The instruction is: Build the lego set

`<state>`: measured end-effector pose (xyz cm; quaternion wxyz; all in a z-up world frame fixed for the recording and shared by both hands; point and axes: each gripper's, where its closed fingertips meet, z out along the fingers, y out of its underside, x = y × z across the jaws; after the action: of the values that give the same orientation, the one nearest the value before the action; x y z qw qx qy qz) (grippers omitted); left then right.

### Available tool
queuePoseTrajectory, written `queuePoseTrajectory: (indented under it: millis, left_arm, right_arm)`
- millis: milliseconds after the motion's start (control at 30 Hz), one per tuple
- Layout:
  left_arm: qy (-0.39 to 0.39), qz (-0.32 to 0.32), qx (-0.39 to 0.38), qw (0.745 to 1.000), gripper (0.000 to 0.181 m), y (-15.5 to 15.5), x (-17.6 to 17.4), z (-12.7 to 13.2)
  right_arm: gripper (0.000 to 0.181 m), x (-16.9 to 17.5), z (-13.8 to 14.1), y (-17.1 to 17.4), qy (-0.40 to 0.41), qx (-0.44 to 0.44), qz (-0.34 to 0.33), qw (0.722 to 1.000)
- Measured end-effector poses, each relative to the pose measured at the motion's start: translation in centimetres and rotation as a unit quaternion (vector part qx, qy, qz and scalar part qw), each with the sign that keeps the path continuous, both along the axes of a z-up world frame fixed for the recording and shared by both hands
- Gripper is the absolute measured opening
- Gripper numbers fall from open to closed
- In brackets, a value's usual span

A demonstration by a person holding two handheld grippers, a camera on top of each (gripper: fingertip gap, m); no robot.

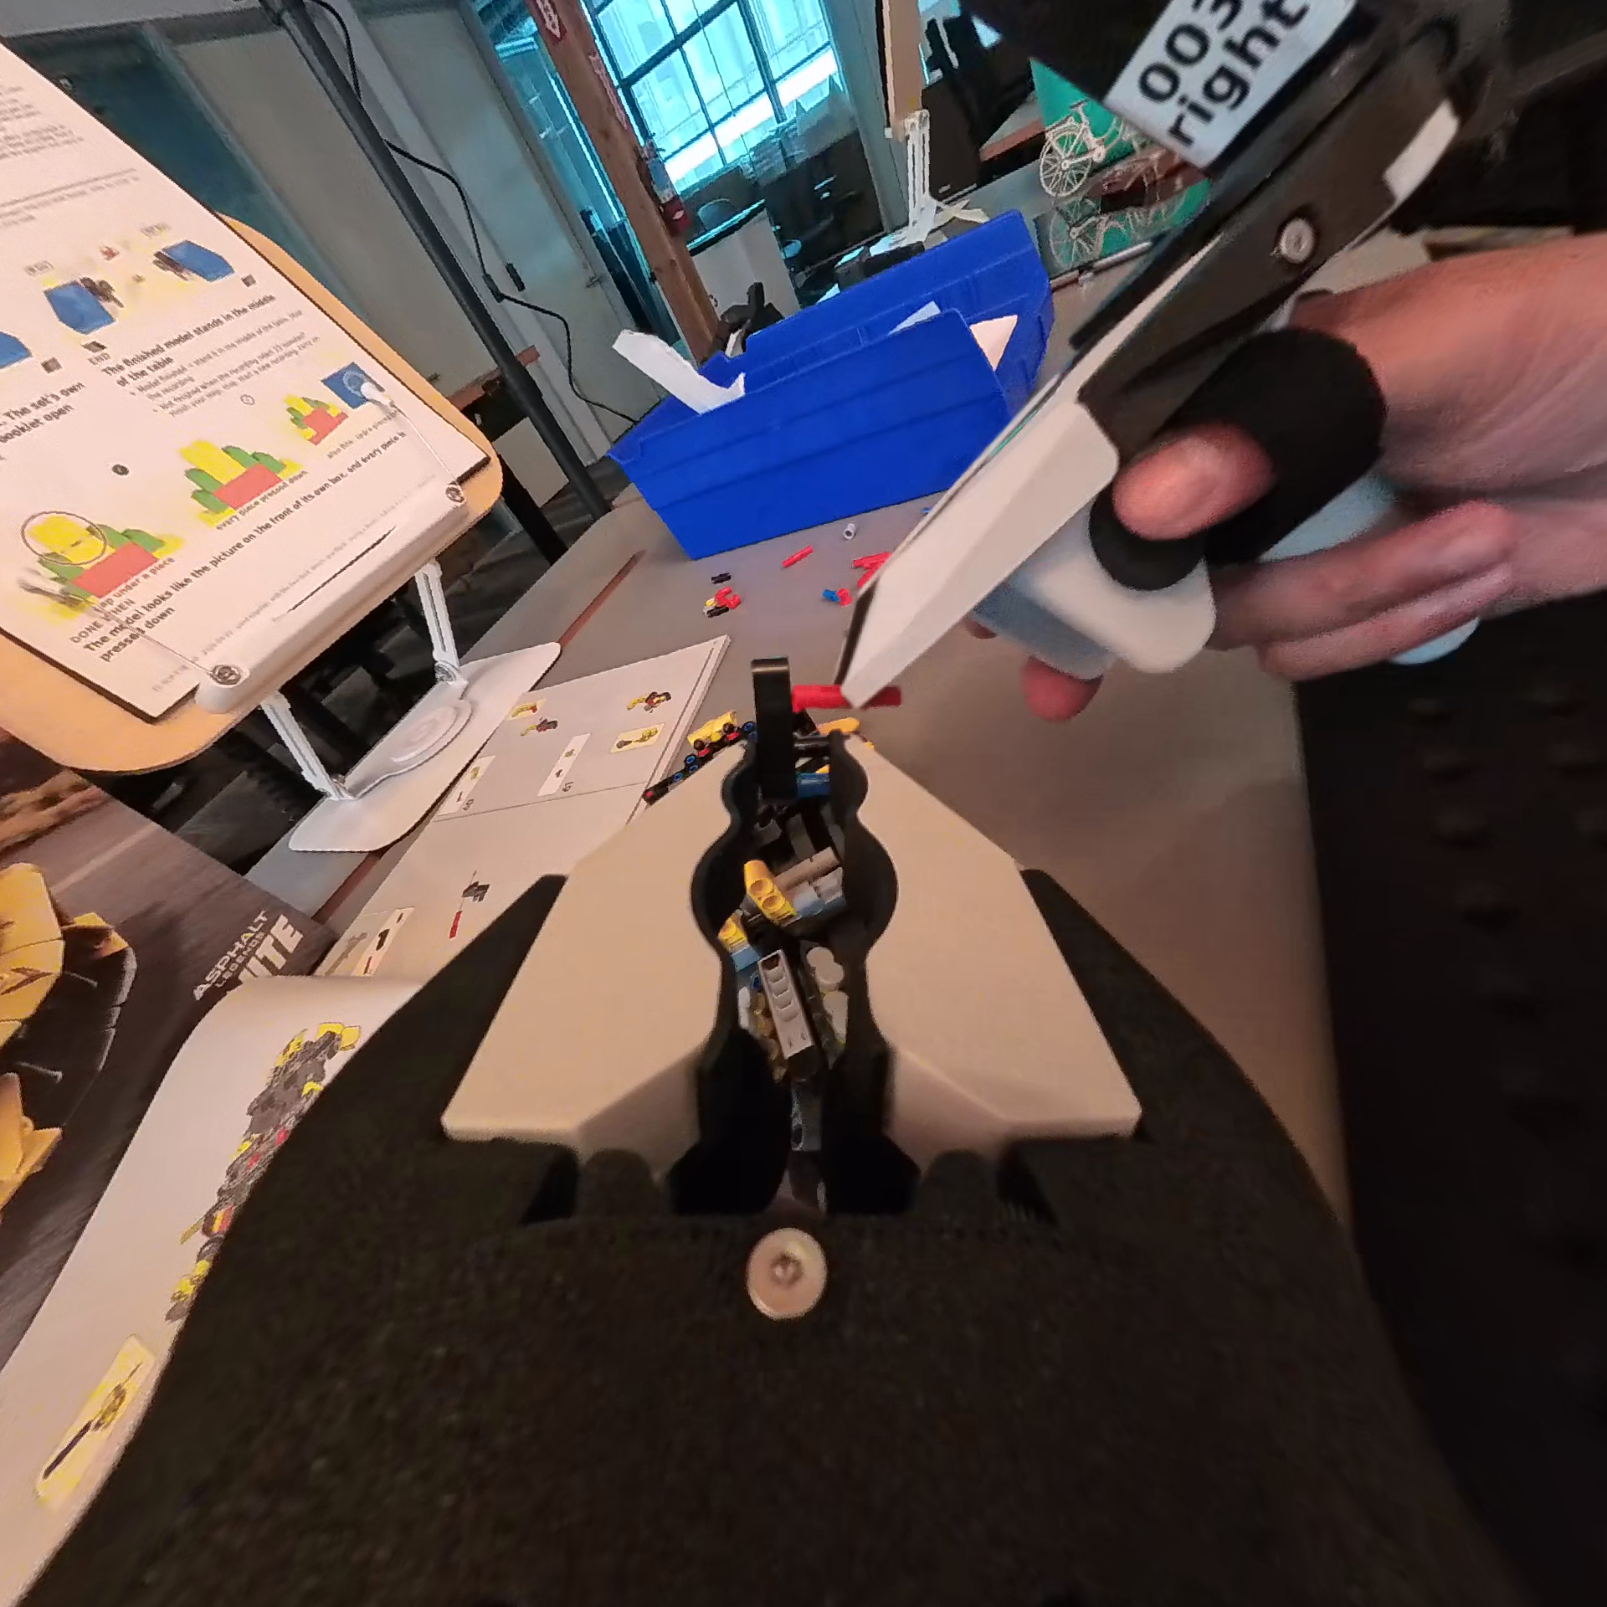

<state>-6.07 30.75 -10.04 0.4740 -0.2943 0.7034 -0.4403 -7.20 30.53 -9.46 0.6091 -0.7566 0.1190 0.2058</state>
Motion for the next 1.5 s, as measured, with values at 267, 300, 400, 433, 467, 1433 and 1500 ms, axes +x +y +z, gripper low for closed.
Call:
queuePoseTrajectory:
  millis: [267,300,400,433,467,1433,1500]
  left_arm:
    - [0.007,0.021,0.028,0.999,0.017,0.6,0.4,-0.8]
    - [0.006,0.024,0.035,0.999,0.016,0.6,0.4,-0.8]
    - [0.005,0.030,0.041,0.999,0.016,0.7,0.5,-0.9]
    - [0.005,0.031,0.041,0.999,0.016,0.7,0.5,-0.9]
    - [0.006,0.031,0.041,0.999,0.016,0.7,0.5,-0.9]
    - [0.006,0.040,0.107,0.993,0.016,1.2,0.6,-1.9]
    - [0.005,0.041,0.142,0.989,0.016,1.3,0.5,-2.2]
  right_arm:
    - [0.004,0.3,-1.2,0.8,0.010,0.012,-0.019,1.000]
    - [0.004,0.3,-1.2,0.8,0.009,0.014,-0.020,1.000]
    - [0.004,0.3,-1.2,0.9,0.000,0.014,-0.023,1.000]
    - [0.004,0.3,-1.3,0.9,0.003,0.015,-0.021,1.000]
    - [0.004,0.3,-1.3,1.0,0.010,0.016,-0.018,1.000]
    - [0.002,1.2,-1.6,1.0,-0.063,-0.006,-0.048,0.997]
    - [0.002,1.1,-2.0,1.1,-0.091,-0.022,-0.050,0.994]
